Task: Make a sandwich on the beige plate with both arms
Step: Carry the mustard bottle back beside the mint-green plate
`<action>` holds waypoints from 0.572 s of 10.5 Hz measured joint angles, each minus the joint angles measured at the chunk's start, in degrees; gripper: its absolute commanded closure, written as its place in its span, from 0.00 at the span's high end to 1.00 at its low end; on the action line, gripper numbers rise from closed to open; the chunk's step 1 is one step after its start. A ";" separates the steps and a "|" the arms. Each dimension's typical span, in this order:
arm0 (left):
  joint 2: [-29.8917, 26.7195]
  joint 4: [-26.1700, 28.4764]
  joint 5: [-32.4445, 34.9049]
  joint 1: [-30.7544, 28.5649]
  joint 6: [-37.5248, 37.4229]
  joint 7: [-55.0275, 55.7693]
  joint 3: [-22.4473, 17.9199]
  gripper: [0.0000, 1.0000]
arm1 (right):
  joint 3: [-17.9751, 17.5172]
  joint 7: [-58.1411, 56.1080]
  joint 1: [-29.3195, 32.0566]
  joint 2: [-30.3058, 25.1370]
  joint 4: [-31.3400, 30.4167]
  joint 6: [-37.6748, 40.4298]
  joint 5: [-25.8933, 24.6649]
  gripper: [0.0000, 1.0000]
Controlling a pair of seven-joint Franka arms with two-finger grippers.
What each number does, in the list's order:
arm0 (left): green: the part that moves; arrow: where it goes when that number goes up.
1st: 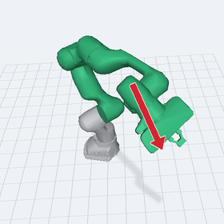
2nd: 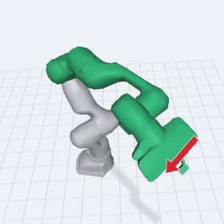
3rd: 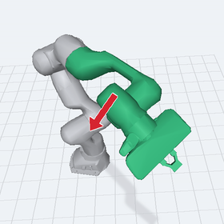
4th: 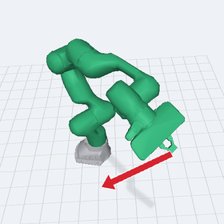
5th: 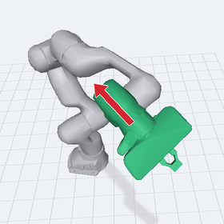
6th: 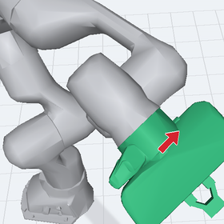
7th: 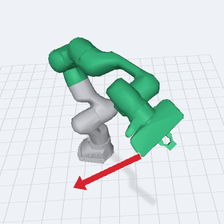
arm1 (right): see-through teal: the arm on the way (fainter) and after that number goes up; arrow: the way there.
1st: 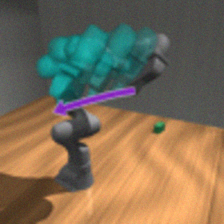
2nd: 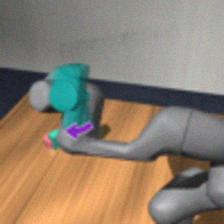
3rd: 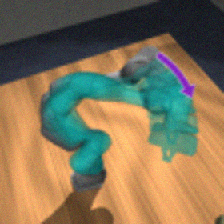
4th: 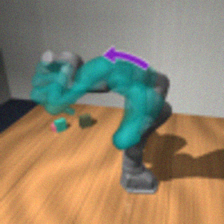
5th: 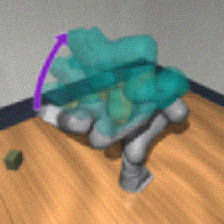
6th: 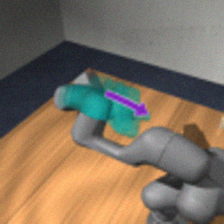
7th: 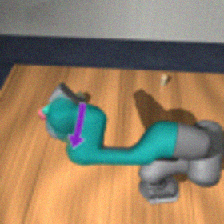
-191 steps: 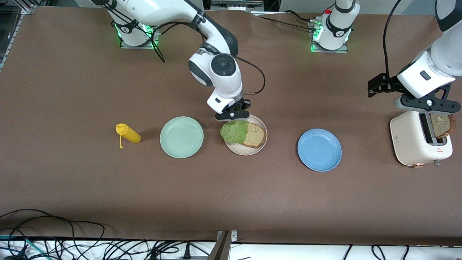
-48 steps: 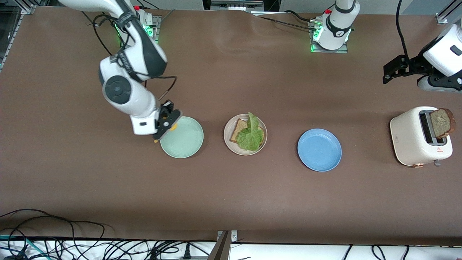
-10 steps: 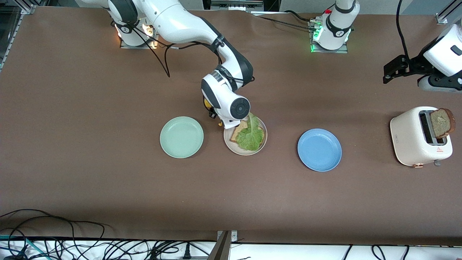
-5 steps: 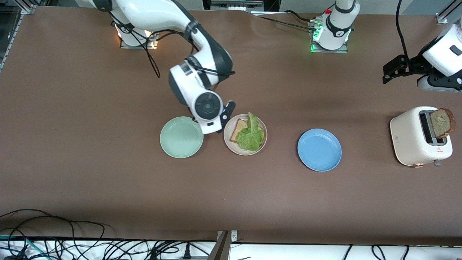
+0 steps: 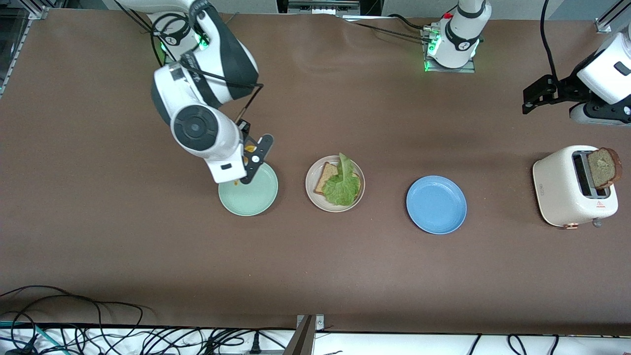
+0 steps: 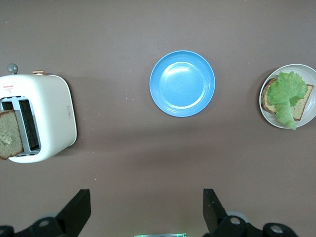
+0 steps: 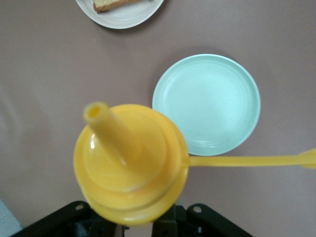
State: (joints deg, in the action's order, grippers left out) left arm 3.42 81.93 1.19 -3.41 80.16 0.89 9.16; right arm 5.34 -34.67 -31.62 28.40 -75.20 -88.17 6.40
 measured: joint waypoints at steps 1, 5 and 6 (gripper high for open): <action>0.00 0.00 0.00 0.00 0.00 0.00 0.00 1.00 | -0.32 -1.38 1.70 -2.70 -3.68 -2.91 -0.20 0.00; 0.00 0.00 0.00 0.05 0.00 0.00 0.90 1.00 | -1.04 -11.94 11.44 -13.61 -20.50 -15.27 -0.41 0.00; 0.00 0.00 0.00 0.05 0.00 0.00 1.18 1.00 | -1.16 -15.06 13.54 -15.45 -23.61 -18.68 -0.42 0.00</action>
State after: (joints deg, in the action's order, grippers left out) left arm 3.42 81.93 1.19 -3.36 80.15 0.89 10.35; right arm 4.19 -49.73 -18.08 12.95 -98.80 -106.84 5.98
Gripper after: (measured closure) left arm 0.000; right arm 0.815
